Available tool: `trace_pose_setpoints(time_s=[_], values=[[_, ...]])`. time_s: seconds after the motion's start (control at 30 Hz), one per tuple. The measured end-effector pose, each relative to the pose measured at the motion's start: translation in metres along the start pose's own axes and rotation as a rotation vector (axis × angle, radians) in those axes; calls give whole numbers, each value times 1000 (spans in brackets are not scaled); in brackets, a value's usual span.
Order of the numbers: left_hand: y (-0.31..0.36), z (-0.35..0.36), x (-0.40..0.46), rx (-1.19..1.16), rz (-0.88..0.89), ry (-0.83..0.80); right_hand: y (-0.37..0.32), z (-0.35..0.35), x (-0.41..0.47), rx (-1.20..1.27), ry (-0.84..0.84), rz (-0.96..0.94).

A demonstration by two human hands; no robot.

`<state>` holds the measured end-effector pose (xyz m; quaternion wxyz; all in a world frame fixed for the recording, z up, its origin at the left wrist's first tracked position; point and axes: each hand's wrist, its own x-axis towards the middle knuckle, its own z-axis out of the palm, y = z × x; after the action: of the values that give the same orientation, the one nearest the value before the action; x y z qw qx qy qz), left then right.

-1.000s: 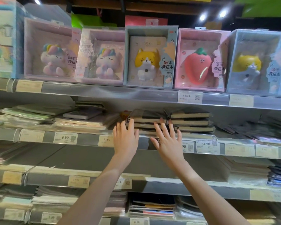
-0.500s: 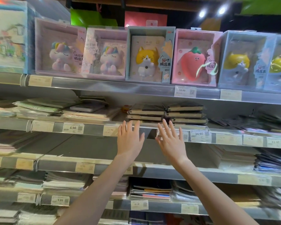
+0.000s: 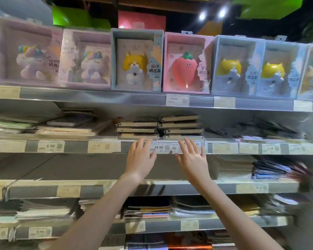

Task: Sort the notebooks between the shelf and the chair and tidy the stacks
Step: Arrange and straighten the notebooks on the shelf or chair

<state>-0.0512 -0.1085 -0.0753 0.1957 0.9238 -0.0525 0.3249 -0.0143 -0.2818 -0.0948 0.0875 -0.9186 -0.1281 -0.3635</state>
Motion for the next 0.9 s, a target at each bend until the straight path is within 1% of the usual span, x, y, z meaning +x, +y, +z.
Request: trace_pose_setpoints(time_s=[0.13, 0.23, 0.37, 0.43, 0.53, 0.67, 0.8, 0.9], values=[[35, 24, 14, -40, -5, 20, 40, -1, 12, -44, 44, -35], [54, 41, 37, -51, -110, 38, 75, -1, 24, 6, 37, -64], [61, 59, 61, 107, -255, 122, 120, 1, 46, 1, 121, -158], [63, 65, 67, 159, -291, 123, 131, 4, 58, -4, 99, -193], [65, 70, 74, 199, -325, 83, 138, 11, 69, 10, 64, -224], [58, 71, 76, 243, -311, 97, 140, 24, 74, 12, 82, -257], [55, 74, 78, 359, -291, 104, 143, 37, 76, 85, 153, -244], [50, 76, 79, 373, -266, 132, 144, 42, 80, 79, 190, -263]])
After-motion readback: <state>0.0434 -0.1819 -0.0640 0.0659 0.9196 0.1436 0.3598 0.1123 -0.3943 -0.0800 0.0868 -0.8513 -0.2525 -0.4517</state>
